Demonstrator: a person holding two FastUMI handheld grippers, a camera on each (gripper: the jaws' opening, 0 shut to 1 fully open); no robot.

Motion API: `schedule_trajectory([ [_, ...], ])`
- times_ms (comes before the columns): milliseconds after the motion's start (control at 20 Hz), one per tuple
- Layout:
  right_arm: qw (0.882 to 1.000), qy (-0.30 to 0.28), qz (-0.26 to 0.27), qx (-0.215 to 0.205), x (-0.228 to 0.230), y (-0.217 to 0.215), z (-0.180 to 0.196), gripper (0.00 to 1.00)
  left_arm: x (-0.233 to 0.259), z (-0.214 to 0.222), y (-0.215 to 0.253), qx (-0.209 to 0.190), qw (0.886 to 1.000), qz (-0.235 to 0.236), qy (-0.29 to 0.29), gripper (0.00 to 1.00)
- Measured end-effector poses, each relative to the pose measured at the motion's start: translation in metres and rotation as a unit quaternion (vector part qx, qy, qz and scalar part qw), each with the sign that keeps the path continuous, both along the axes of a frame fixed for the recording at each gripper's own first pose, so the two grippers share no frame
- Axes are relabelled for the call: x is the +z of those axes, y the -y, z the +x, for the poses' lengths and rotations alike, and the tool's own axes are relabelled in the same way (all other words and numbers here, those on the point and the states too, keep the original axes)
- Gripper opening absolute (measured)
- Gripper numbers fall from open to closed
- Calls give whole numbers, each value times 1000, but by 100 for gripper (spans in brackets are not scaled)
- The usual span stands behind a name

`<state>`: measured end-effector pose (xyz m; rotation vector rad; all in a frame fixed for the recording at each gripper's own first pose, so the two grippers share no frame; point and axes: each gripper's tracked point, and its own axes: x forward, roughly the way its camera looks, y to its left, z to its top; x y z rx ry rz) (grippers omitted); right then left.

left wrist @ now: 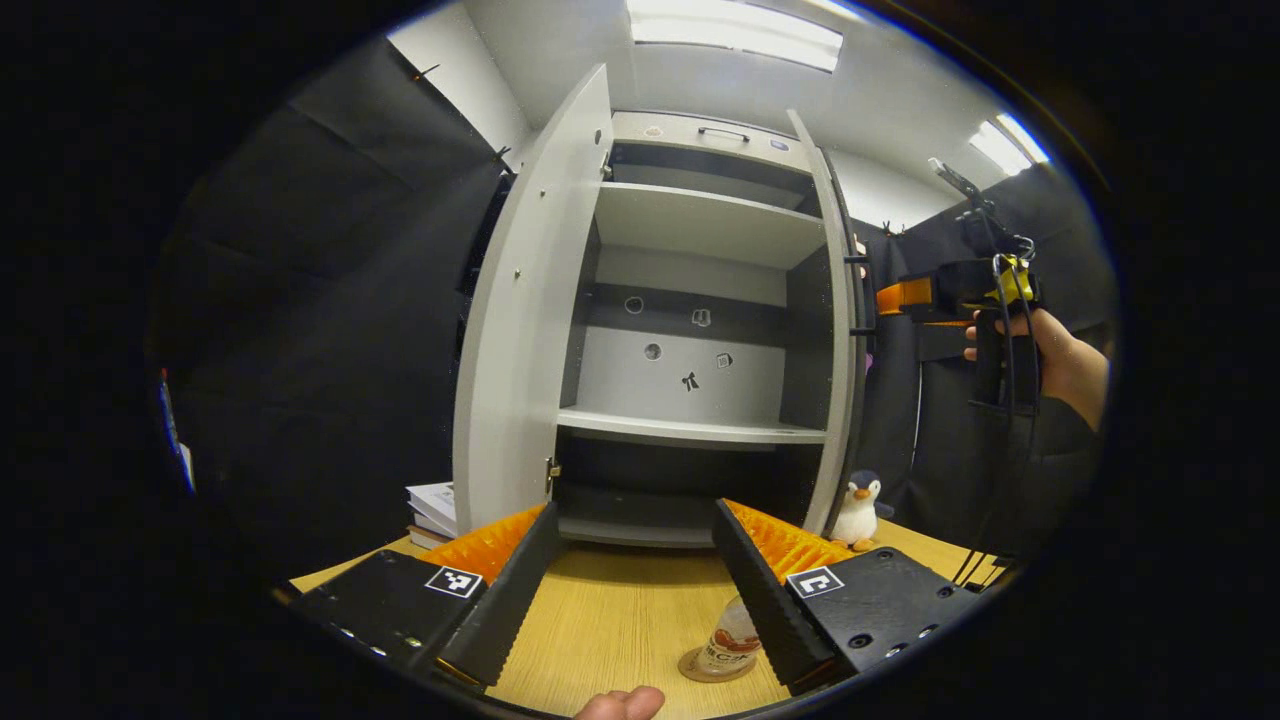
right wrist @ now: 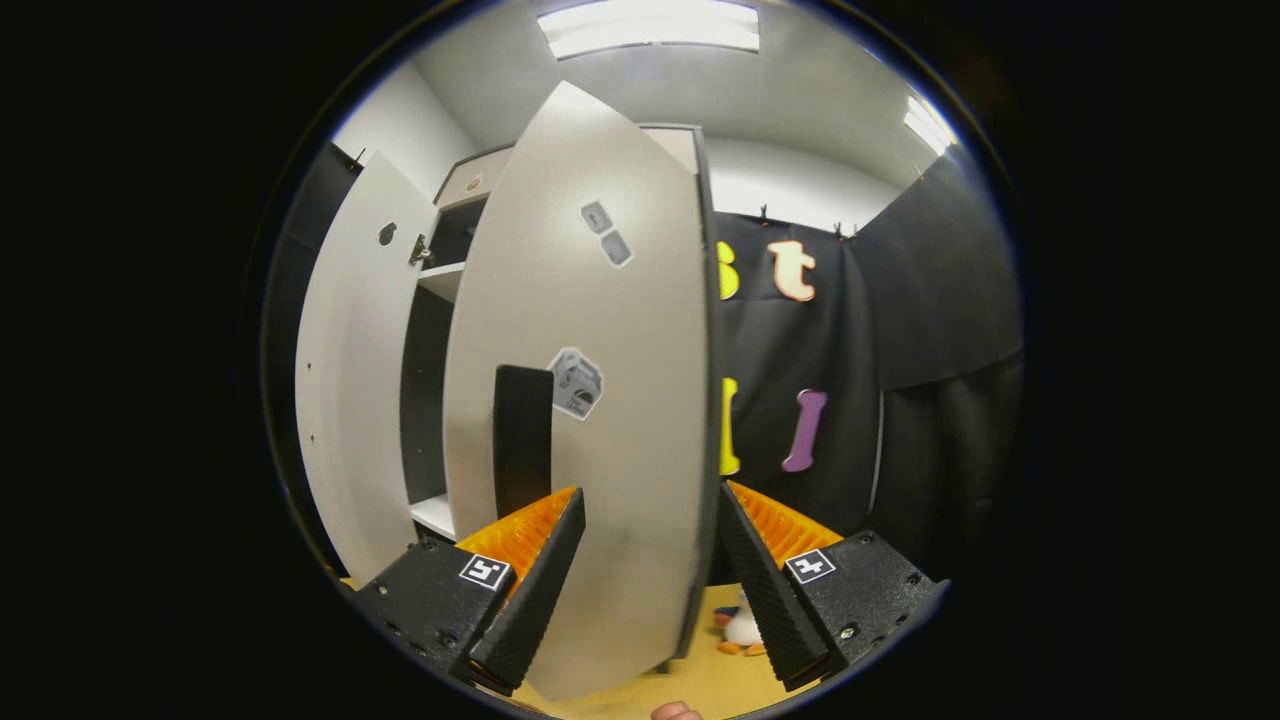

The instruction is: Grasp the bottle in the cabinet with the left hand and place it on the coaster, then close the right door with the right hand and the left door with the left hand.

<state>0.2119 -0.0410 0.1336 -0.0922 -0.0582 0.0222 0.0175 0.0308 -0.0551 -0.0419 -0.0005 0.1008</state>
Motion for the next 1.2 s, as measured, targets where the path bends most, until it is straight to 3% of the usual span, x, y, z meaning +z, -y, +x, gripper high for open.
schedule_trajectory([
  [200,1000,10,4,-1,-1,-7,12,82,-2,-9,-13,18,1000,0,-6,95],
  [250,1000,12,5,1,1,-8,12,82,-3,-10,-16,23,1000,0,-7,90],
  [300,1000,11,6,2,0,-7,10,82,-3,-11,-19,26,1000,1,-7,95],
  [400,1000,11,4,-1,2,-1,1,82,-1,-13,-22,30,1000,1,-8,94],
  [700,999,25,-12,15,-8,-14,-59,82,2,-15,-24,33,999,-4,-18,95],
  [950,999,11,-13,30,-52,-25,-111,82,20,-13,-19,24,1000,-3,-6,95],
  [1200,999,-5,-10,30,-106,-31,-133,82,31,-13,-7,10,1000,14,-2,95],
])
